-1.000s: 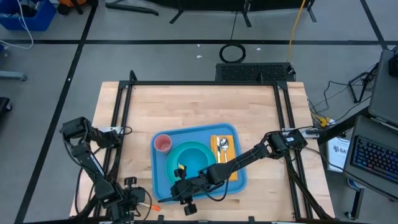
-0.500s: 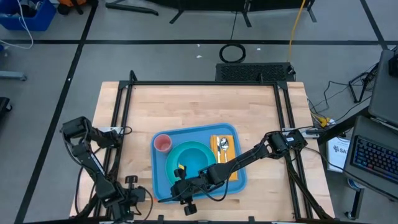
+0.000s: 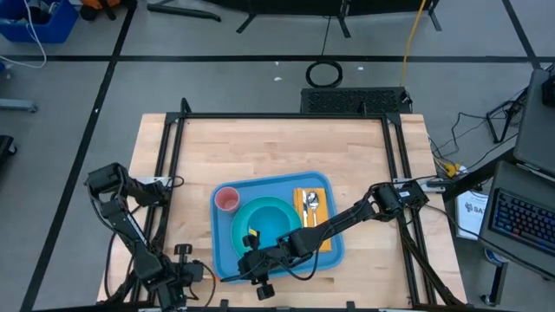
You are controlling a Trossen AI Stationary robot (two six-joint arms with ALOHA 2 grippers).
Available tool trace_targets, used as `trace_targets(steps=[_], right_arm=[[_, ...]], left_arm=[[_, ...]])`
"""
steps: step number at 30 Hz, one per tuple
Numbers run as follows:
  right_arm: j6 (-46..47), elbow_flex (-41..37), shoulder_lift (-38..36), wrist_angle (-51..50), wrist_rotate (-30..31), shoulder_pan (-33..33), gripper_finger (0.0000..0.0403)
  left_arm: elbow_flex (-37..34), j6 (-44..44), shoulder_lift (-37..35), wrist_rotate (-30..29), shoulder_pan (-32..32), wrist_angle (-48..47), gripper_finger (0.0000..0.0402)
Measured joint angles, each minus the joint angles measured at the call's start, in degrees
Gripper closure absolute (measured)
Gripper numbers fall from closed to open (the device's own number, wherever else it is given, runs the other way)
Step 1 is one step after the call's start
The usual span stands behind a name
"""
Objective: Set up tray
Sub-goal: Put the orange fork on the yellow napkin to the right of the orange spoon
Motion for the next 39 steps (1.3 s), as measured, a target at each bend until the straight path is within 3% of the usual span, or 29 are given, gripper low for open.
trace_targets(steps=[7,13,21,31,36,39], right_arm=[[0.02,0.00,0.00,-0.02,0.01,0.00,0.0298],[0.02,0.00,-0.02,-0.02,0.00,0.00,0.0298],[0.04,0.00,-0.02,-0.02,0.00,-0.02,0.0298],[0.87,0.00,-0.02,-0.07,0.01,-0.02,0.0298],[2.96,-1.11,-0.15,-0.01,-0.09,-0.12,0.0298],[4.74,-2.60,-0.15,0.04,-0.20,-0.51,0.0298]], left_arm=[[7.87,1.71,-0.17,-1.12,0.14,-14.24,0.0392],[11.95,3.41,-0.26,-3.58,0.36,-20.51,0.0393],[12.62,4.11,-0.31,-1.95,0.77,-24.16,0.0393],[12.73,2.70,-0.42,5.85,0.75,-24.43,0.0393],[12.86,3.16,-0.42,6.03,0.73,-26.98,0.0393],[14.18,3.60,-0.42,3.15,0.73,-30.69,0.0393]])
